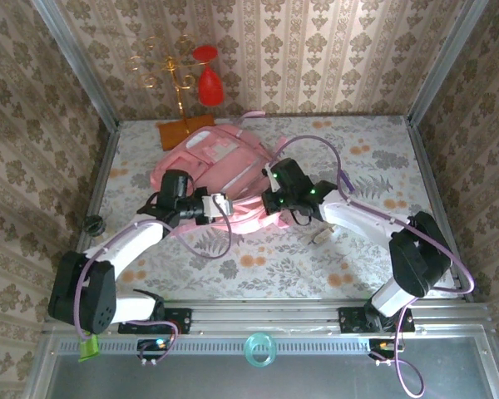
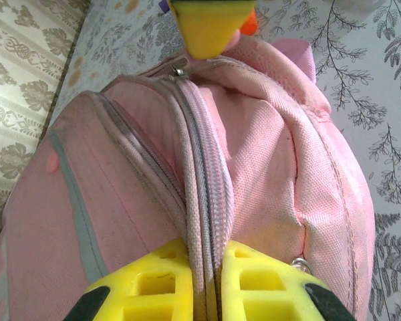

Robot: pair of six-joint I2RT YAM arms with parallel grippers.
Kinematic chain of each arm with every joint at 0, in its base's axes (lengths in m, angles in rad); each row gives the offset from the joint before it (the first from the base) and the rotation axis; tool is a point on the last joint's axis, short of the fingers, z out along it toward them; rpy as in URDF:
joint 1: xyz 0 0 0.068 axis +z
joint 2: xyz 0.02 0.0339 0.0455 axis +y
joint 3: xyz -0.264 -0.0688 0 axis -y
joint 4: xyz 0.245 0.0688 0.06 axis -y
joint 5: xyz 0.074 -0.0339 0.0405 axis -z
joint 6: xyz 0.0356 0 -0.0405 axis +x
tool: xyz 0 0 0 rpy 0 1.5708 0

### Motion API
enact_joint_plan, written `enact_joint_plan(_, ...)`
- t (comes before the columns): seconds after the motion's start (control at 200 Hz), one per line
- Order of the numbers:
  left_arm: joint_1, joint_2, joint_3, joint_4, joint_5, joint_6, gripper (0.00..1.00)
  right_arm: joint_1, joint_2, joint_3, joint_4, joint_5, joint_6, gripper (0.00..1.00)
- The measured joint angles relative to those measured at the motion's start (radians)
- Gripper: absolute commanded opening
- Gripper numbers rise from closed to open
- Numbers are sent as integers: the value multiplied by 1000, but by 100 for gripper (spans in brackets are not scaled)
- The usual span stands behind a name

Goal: Pack the student bag

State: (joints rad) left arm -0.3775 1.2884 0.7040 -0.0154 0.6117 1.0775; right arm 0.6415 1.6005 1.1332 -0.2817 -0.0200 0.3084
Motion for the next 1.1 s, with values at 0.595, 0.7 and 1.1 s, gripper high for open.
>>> enact_joint_plan(0.595,-20,-132,-63,69,-11,-214,73,18,-22,-37,97,-116,10,0)
enact_joint_plan(0.7,-123,-116,-34,76,-48,-266,67,42,-42,-50,106,-145,10,0)
enact_joint_plan(1.1,-200,24,54,14,-188,-291,50,51,-65,-82,170,-223,37,0)
